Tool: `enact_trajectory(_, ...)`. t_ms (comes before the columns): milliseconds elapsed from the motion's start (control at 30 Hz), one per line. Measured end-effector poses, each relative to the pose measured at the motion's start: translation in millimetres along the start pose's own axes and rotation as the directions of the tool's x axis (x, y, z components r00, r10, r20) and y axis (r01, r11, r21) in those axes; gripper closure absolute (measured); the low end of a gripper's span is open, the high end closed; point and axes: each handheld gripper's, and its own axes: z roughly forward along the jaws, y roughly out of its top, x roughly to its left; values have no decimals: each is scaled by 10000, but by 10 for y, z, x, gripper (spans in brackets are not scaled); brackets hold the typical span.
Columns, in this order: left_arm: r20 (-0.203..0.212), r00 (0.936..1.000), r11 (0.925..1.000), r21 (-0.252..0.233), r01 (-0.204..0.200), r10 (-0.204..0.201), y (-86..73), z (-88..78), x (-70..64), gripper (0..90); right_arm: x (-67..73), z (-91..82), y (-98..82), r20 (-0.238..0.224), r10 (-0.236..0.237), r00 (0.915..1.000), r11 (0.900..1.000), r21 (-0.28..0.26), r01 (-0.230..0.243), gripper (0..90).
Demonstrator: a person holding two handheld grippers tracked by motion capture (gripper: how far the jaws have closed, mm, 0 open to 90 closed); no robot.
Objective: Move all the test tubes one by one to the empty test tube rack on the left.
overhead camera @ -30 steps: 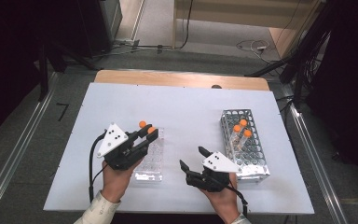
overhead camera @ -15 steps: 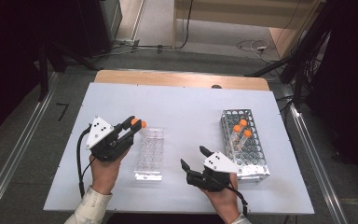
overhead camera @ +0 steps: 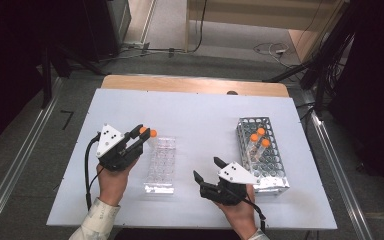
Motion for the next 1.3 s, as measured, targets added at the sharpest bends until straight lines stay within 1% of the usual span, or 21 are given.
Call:
enact_trajectory(200,-30,9998,9988,452,-177,178,-106,108,-26,701,-2,0,0,-16,14,10000,10000,15,-14,225)
enact_trajectory(367,-189,9991,9967,728,-363,378,-181,162,-54,701,-8,-6,1,7,25,10000,10000,6,-25,225)
enact_trajectory(433,-206,9985,9959,751,-500,517,-199,175,-75,700,-7,-6,1,-6,12,10000,10000,-4,-12,225)
enact_trajectory(600,-394,9949,9930,776,-893,925,-207,183,-132,700,-4,-7,2,1,-28,10000,10000,-36,28,225)
enact_trajectory(933,-460,9942,9920,844,-935,976,-215,192,-134,689,4,-4,1,-29,6,10000,10000,12,-6,226)
enact_trajectory(1033,-433,9947,9922,871,-888,928,-220,199,-129,647,3,-4,1,-37,2,10000,10000,9,-2,225)
enact_trajectory(1133,-443,9957,9933,847,-780,819,-220,198,-123,635,2,-7,2,-25,4,10000,10000,-5,-4,226)
enact_trajectory(1300,-400,9964,9936,876,-716,753,-218,195,-119,596,-1,-8,2,-30,6,10000,10000,-5,-6,226)
